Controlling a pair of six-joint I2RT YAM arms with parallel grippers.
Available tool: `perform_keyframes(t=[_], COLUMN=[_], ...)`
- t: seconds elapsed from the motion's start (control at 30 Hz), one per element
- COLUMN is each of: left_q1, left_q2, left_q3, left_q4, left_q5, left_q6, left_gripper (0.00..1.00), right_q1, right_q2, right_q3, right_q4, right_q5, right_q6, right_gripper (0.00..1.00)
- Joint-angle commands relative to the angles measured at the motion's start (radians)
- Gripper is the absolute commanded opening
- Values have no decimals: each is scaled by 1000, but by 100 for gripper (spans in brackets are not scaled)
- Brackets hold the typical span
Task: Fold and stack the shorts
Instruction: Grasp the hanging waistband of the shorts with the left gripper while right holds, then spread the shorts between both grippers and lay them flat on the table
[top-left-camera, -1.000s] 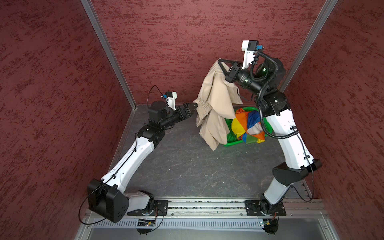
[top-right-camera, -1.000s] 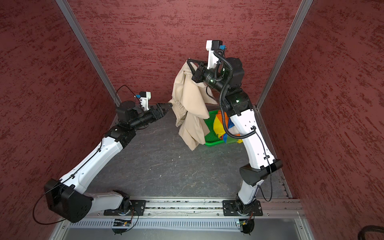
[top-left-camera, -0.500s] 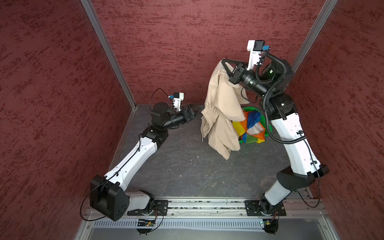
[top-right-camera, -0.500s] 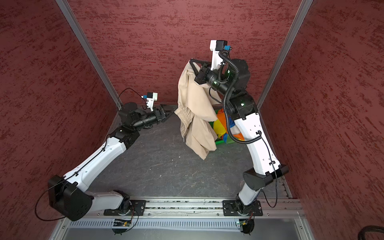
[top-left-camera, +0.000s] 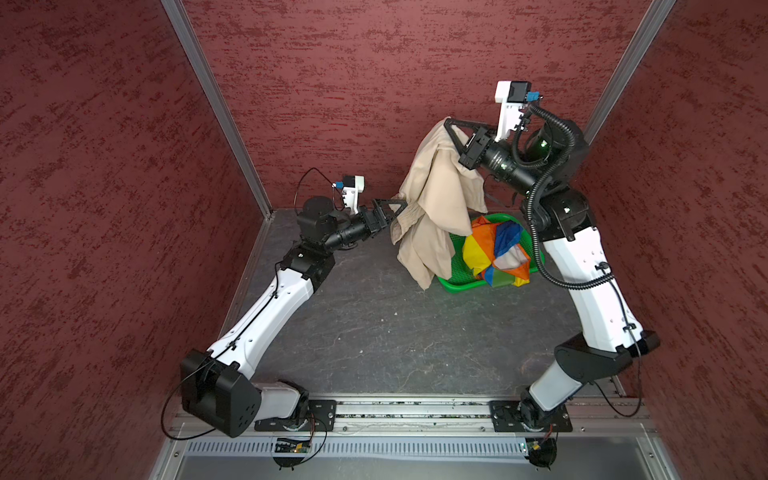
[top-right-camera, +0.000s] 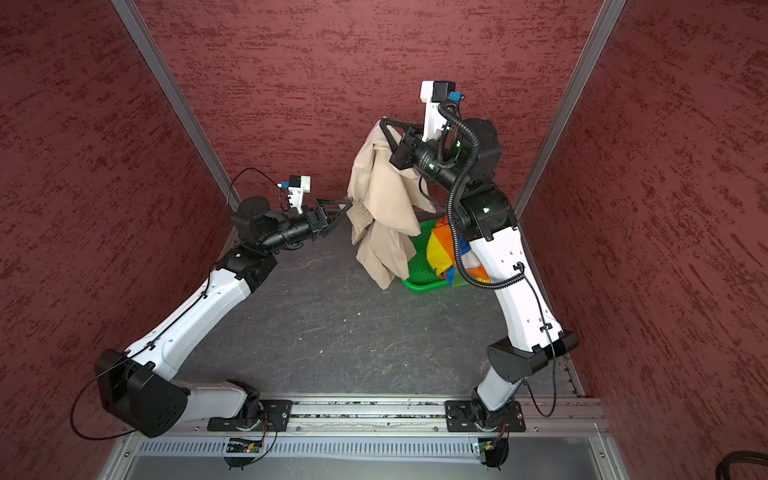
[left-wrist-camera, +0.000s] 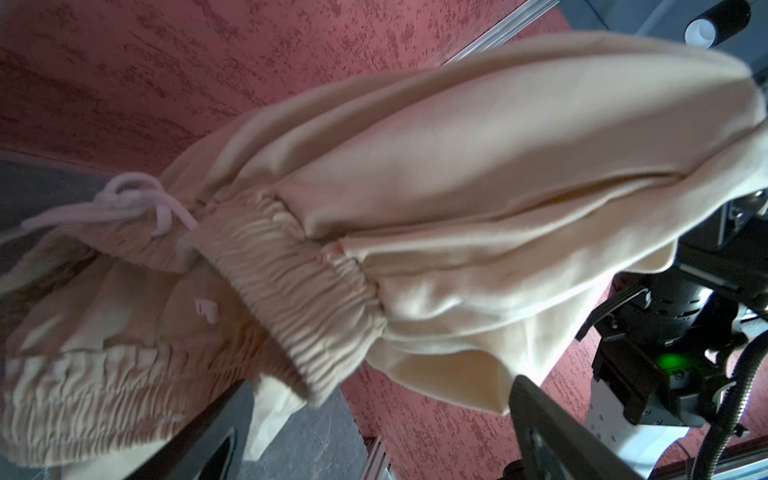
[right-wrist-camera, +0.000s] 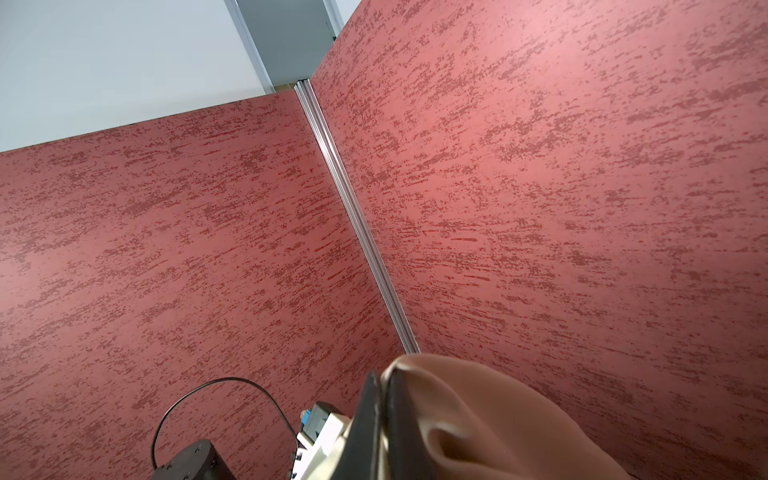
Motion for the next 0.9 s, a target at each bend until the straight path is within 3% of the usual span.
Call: perform_keyframes(t=[0.0, 0.17, 0.27, 0.63, 0.87], left_q1=[7, -8, -29, -45, -46], left_q2=[32, 94, 90, -27, 60], left_q3=[68, 156, 140, -36, 29], left_q4=[26, 88, 129, 160, 205], left_q5=[-32, 35, 52, 51, 72], left_q6=[24, -32, -67, -118, -154], left_gripper=[96, 80, 75, 83, 84], right_q1=[8, 9, 8, 8, 8], right_q2=[-71, -116, -129, -138, -125], right_q3=[-22, -77, -81, -80, -68], right_q4=[36, 73, 68, 76, 108], right_q5=[11, 6, 22, 58, 20], right_q6=[2, 8, -3, -36, 8], right_gripper=[0, 0, 0, 0, 0])
